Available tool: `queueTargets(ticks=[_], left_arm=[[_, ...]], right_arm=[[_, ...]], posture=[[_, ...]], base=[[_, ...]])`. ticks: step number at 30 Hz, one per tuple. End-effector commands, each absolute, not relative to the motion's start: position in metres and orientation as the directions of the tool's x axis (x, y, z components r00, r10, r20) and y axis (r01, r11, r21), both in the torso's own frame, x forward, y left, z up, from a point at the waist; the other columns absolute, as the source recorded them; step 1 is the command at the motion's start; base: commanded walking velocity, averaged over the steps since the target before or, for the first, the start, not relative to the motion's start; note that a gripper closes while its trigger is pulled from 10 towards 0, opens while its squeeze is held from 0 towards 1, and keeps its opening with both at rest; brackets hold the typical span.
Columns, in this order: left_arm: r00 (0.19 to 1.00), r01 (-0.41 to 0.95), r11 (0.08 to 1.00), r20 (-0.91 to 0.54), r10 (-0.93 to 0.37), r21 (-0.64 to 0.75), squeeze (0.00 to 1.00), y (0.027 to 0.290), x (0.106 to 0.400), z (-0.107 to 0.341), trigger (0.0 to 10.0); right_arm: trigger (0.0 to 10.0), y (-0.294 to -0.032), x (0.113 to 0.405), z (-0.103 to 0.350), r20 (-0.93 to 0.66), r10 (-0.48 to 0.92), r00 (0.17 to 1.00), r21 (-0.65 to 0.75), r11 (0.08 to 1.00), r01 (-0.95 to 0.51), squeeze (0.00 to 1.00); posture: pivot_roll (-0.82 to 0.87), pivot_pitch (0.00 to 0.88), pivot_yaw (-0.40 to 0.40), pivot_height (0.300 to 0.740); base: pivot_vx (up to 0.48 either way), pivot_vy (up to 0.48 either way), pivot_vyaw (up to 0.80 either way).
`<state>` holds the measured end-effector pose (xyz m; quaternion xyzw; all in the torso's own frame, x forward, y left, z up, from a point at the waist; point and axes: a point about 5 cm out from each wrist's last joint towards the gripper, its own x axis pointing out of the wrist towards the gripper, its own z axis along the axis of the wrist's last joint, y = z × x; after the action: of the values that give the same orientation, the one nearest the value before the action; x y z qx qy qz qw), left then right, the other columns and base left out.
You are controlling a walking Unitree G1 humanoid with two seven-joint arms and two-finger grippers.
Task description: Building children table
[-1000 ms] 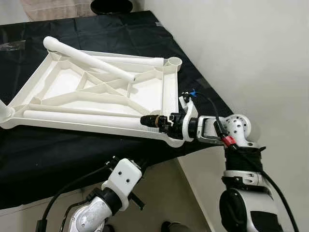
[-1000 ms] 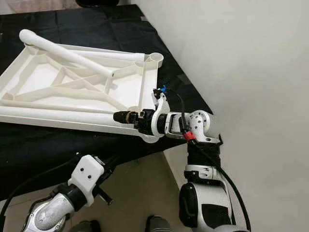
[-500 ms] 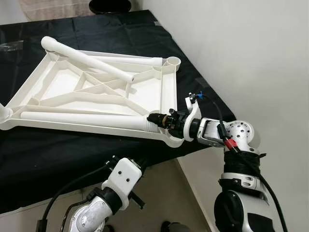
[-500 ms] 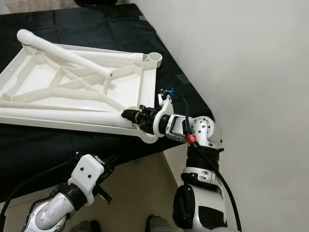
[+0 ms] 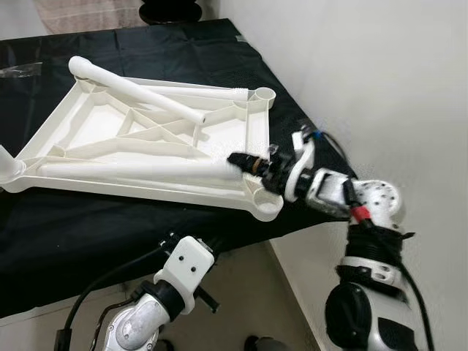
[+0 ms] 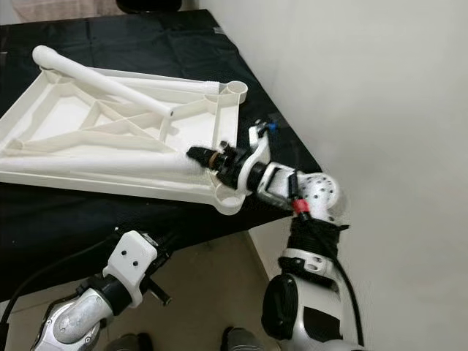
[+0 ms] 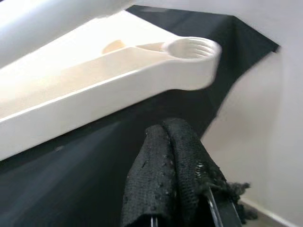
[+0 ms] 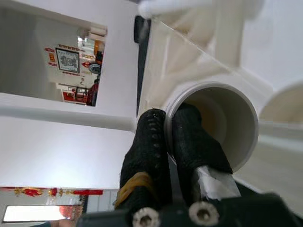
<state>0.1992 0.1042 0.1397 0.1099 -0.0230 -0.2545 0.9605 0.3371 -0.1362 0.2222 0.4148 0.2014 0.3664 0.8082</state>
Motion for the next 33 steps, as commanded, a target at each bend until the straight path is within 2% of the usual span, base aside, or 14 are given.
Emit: queueTargets(ticks=[1, 8, 11, 13, 14, 16, 18, 20, 21, 24, 27, 28, 29, 33], left_arm=[[0.87, 0.49, 0.851, -0.049, -0.491, 0.19, 0.0, 0.106, 0.2, 0.133, 10.0], [0.885, 0.464, 0.876, -0.012, -0.466, 0.133, 0.0, 0.11, 0.209, 0.141, 10.0], [0.899, 0.433, 0.9, 0.048, -0.436, 0.059, 0.0, 0.113, 0.221, 0.154, 10.0], [0.911, 0.401, 0.914, 0.124, -0.392, -0.055, 0.0, 0.117, 0.234, 0.17, 10.0], [0.911, 0.401, 0.914, 0.124, -0.392, -0.055, 0.0, 0.117, 0.234, 0.17, 10.0], [0.918, 0.38, 0.904, 0.201, -0.342, -0.198, 0.0, 0.121, 0.25, 0.186, 10.0], [0.918, 0.38, 0.904, 0.201, -0.342, -0.198, 0.0, 0.121, 0.25, 0.186, 10.0], [0.923, 0.359, 0.847, 0.281, -0.262, -0.392, 0.0, 0.132, 0.274, 0.203, 10.0], [0.923, 0.359, 0.847, 0.281, -0.262, -0.392, 0.0, 0.132, 0.274, 0.203, 10.0], [0.921, 0.359, 0.777, 0.331, -0.206, -0.517, 0.0, 0.142, 0.291, 0.216, 10.0], [0.92, 0.36, 0.655, 0.371, -0.128, -0.665, 0.0, 0.159, 0.317, 0.232, 10.0], [0.92, 0.36, 0.655, 0.371, -0.128, -0.665, 0.0, 0.159, 0.317, 0.232, 10.0], [0.924, 0.35, 0.618, 0.369, -0.102, -0.704, 1.0, 0.163, 0.324, 0.234, 10.0], [0.919, 0.364, 0.54, 0.386, -0.077, -0.759, 1.0, 0.167, 0.337, 0.242, 10.0]], right_arm=[[0.0, -0.152, 0.336, 0.235, 0.063, 0.721, 0.69, 0.803, 0.374, -0.464, 0.0], [0.0, -0.177, 0.328, 0.245, 0.136, 0.694, 0.707, 0.783, 0.362, -0.506, 0.0], [0.0, -0.186, 0.325, 0.249, 0.174, 0.677, 0.715, 0.775, 0.354, -0.524, 0.0], [0.0, -0.188, 0.324, 0.251, 0.204, 0.664, 0.72, 0.772, 0.343, -0.535, 0.0], [0.0, -0.188, 0.324, 0.251, 0.204, 0.664, 0.72, 0.772, 0.343, -0.535, 0.0], [0.0, -0.187, 0.323, 0.251, 0.234, 0.651, 0.722, 0.777, 0.321, -0.541, 0.0], [0.0, -0.187, 0.323, 0.251, 0.234, 0.651, 0.722, 0.777, 0.321, -0.541, 0.0], [0.0, -0.181, 0.32, 0.252, 0.276, 0.657, 0.702, 0.775, 0.28, -0.567, 0.0], [0.0, -0.181, 0.32, 0.252, 0.276, 0.657, 0.702, 0.775, 0.28, -0.567, 0.0], [0.0, -0.177, 0.317, 0.252, 0.299, 0.665, 0.685, 0.771, 0.255, -0.584, 0.0], [0.0, -0.176, 0.313, 0.253, 0.326, 0.665, 0.672, 0.769, 0.227, -0.598, 0.0], [0.0, -0.176, 0.313, 0.253, 0.326, 0.665, 0.672, 0.769, 0.227, -0.598, 0.0], [0.0, -0.176, 0.313, 0.253, 0.331, 0.662, 0.672, 0.77, 0.223, -0.599, 0.0], [0.0, -0.174, 0.31, 0.254, 0.349, 0.664, 0.662, 0.765, 0.206, -0.61, 0.0]], posture=[[-0.09, 0.14, -0.105, 0.74], [-0.09, 0.129, -0.092, 0.74], [-0.09, 0.12, -0.081, 0.74], [-0.09, 0.114, -0.078, 0.74], [-0.09, 0.114, -0.078, 0.74], [-0.09, 0.111, -0.077, 0.74], [-0.09, 0.111, -0.077, 0.74], [-0.1, 0.106, -0.073, 0.74], [-0.1, 0.106, -0.073, 0.74], [-0.1, 0.106, -0.072, 0.74], [-0.1, 0.114, -0.07, 0.74], [-0.1, 0.114, -0.07, 0.74], [-0.1, 0.119, -0.068, 0.74], [-0.11, 0.123, -0.065, 0.74]], base=[[0.0, 0.0, 0.0], [0.0, 0.0, 0.0], [0.0, 0.0, 0.0], [0.0, 0.0, 0.0], [0.0, 0.0, 0.0], [0.0, 0.0, 0.0], [0.0, 0.0, 0.0], [0.0, 0.0, 0.0], [0.0, 0.0, 0.0], [0.0, 0.0, 0.0], [0.0, 0.0, 0.0], [0.0, 0.0, 0.0], [0.0, 0.0, 0.0], [0.0, 0.0, 0.0]])
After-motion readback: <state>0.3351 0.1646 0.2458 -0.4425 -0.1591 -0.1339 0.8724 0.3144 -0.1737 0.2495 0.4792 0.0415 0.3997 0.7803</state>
